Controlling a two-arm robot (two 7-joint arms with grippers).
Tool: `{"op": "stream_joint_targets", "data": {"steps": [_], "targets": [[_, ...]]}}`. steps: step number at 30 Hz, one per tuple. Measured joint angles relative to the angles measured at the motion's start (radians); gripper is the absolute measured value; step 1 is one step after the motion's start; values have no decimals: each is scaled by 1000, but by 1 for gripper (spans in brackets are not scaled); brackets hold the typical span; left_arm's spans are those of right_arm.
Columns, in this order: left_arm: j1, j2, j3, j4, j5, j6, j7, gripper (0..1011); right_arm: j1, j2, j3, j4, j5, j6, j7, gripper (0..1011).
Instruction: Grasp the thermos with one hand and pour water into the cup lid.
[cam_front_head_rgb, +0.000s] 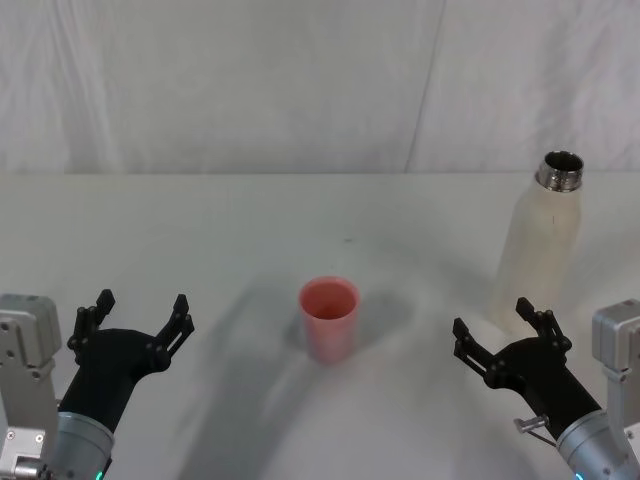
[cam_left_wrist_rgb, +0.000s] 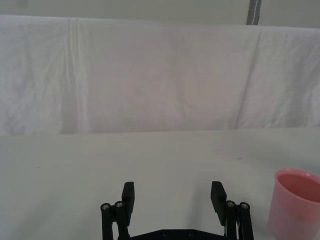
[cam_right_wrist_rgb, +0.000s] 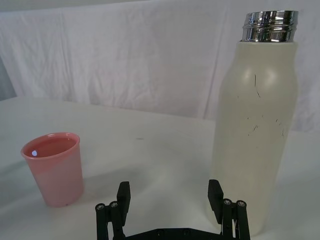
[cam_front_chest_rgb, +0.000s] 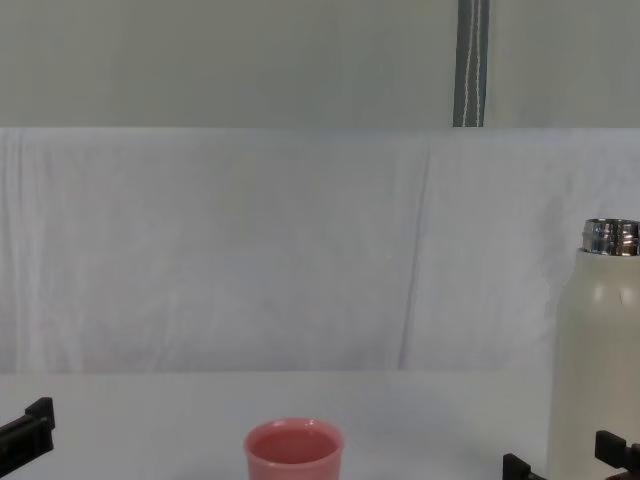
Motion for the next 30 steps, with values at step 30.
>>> {"op": "stream_joint_targets", "data": {"steps": [30], "targets": [[0,0,0,0,0,0,0,1001,1,0,-1,1,1,1,-3,1002]]}}
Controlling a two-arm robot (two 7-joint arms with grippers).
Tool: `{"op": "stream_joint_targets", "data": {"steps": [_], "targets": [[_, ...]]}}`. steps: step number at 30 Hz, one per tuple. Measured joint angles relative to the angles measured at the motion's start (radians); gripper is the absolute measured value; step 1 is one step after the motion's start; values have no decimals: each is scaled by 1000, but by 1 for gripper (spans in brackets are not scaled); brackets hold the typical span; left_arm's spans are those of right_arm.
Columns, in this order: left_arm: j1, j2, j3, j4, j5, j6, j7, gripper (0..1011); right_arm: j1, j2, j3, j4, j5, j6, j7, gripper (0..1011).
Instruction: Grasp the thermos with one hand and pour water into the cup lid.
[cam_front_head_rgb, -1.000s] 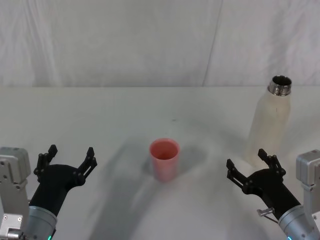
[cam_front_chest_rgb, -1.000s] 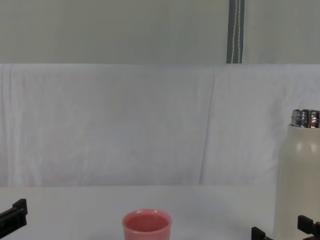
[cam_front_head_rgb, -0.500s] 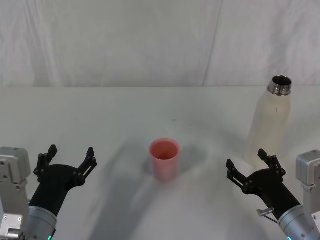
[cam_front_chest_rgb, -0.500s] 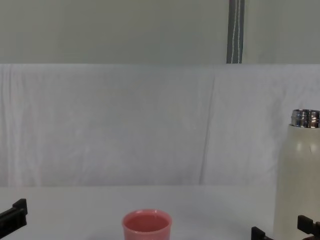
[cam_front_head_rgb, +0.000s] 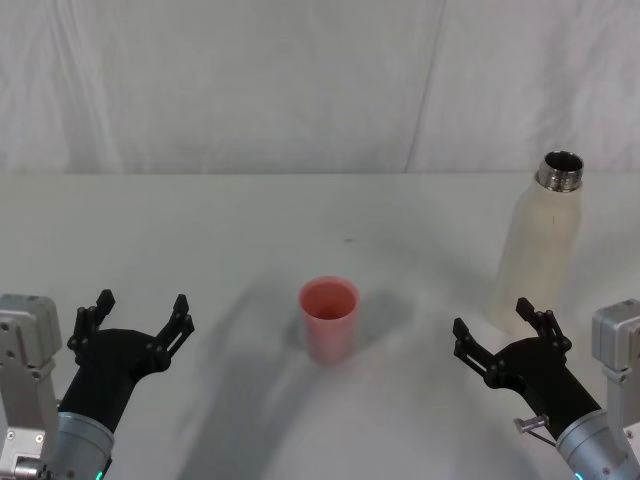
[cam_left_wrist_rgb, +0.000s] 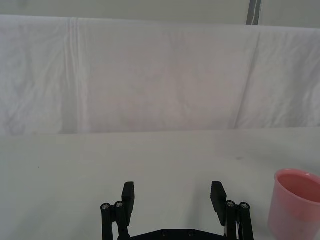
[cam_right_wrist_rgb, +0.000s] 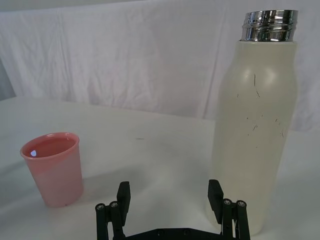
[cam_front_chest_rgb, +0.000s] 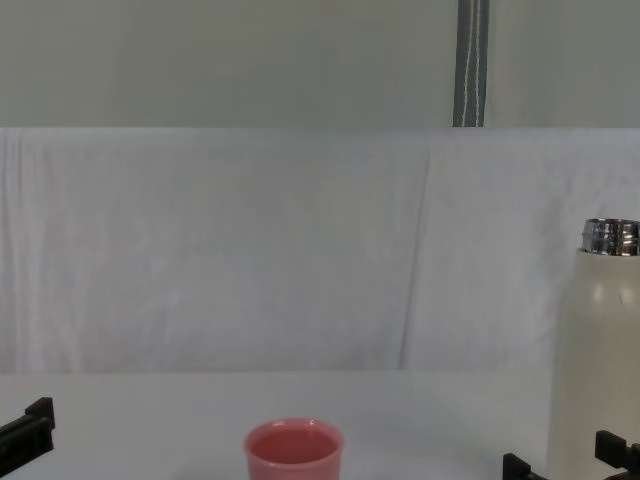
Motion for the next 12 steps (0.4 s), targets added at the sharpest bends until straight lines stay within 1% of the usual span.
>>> {"op": "stream_joint_targets", "data": {"steps": [12], "targets": [[0,0,0,0,0,0,0,1001,0,0,0,0,0,0,0,1002]]}}
